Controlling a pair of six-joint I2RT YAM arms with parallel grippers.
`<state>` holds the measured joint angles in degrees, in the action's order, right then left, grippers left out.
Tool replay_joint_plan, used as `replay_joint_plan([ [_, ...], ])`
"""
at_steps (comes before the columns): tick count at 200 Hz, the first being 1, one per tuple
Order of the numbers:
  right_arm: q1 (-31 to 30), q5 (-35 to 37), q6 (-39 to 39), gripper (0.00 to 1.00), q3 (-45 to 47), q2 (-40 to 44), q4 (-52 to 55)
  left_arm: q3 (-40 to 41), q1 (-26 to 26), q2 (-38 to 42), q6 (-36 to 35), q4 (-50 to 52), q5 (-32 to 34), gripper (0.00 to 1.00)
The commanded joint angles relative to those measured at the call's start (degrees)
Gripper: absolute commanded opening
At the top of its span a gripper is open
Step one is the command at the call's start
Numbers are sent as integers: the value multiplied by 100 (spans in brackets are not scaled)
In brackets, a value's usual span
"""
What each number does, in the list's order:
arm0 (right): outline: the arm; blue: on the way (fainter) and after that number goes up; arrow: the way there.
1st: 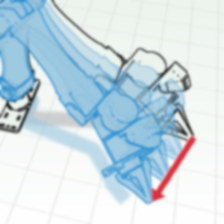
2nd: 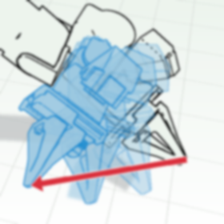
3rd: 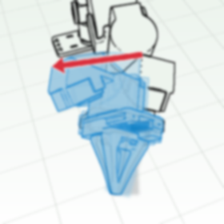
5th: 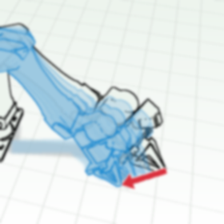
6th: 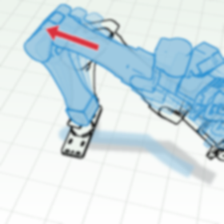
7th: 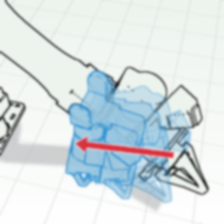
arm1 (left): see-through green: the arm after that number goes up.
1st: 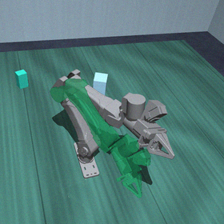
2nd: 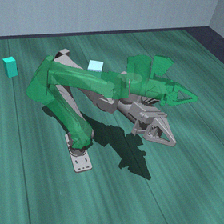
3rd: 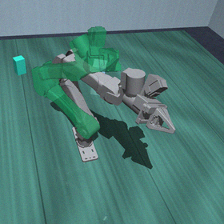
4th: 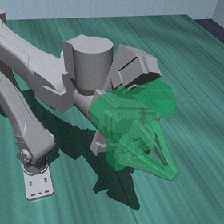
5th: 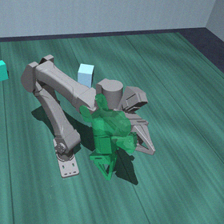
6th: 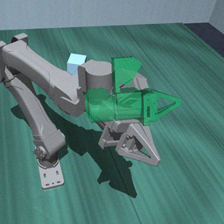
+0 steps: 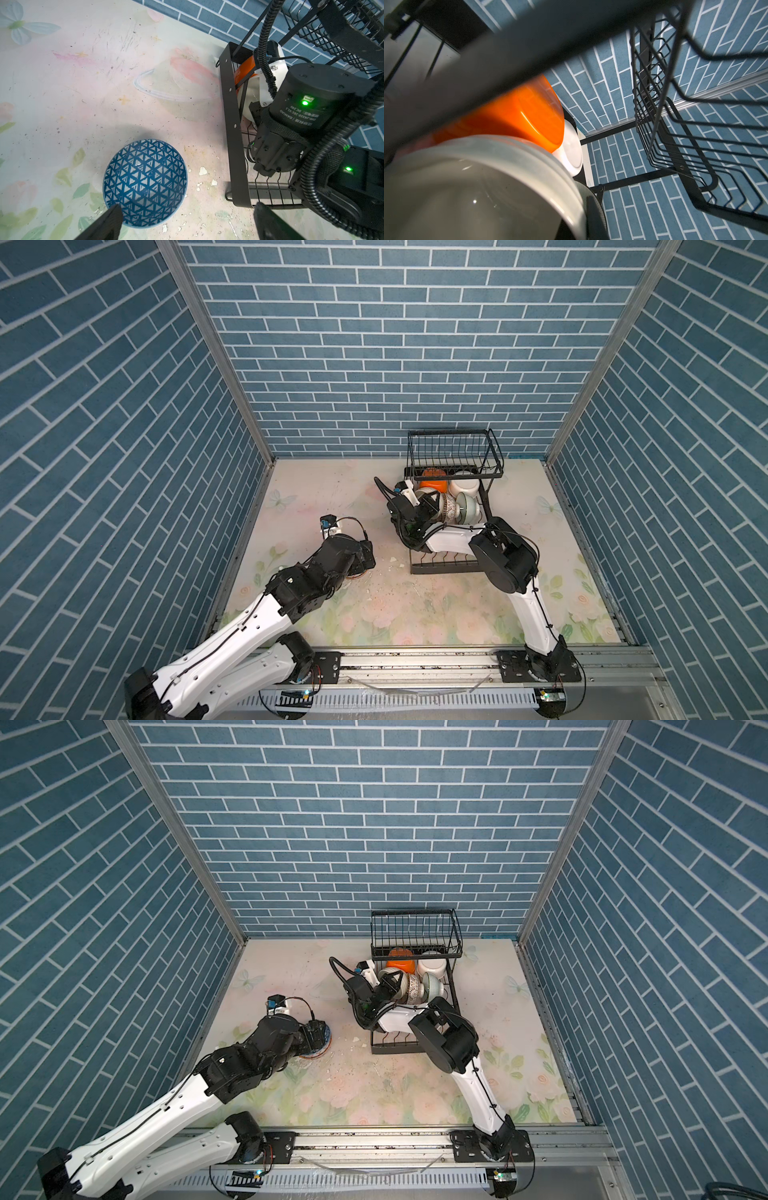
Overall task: Load bowls into a dish rack
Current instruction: Place the bowl in the dish rack.
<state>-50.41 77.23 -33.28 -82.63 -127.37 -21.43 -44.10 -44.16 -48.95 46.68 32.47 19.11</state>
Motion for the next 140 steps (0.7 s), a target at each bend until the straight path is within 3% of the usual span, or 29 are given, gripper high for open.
replay_joint_plan([
  [1,86,-243,473,0,-82,-151,1092,27,30,-100,-40,-120,-115,100],
  [104,-131,-457,2228,1,-840,-440,3483,59,30,-194,-51,-231,-189,99],
  [140,-153,-515,2327,15,-946,-488,3623,76,30,-194,-43,-204,-179,100],
])
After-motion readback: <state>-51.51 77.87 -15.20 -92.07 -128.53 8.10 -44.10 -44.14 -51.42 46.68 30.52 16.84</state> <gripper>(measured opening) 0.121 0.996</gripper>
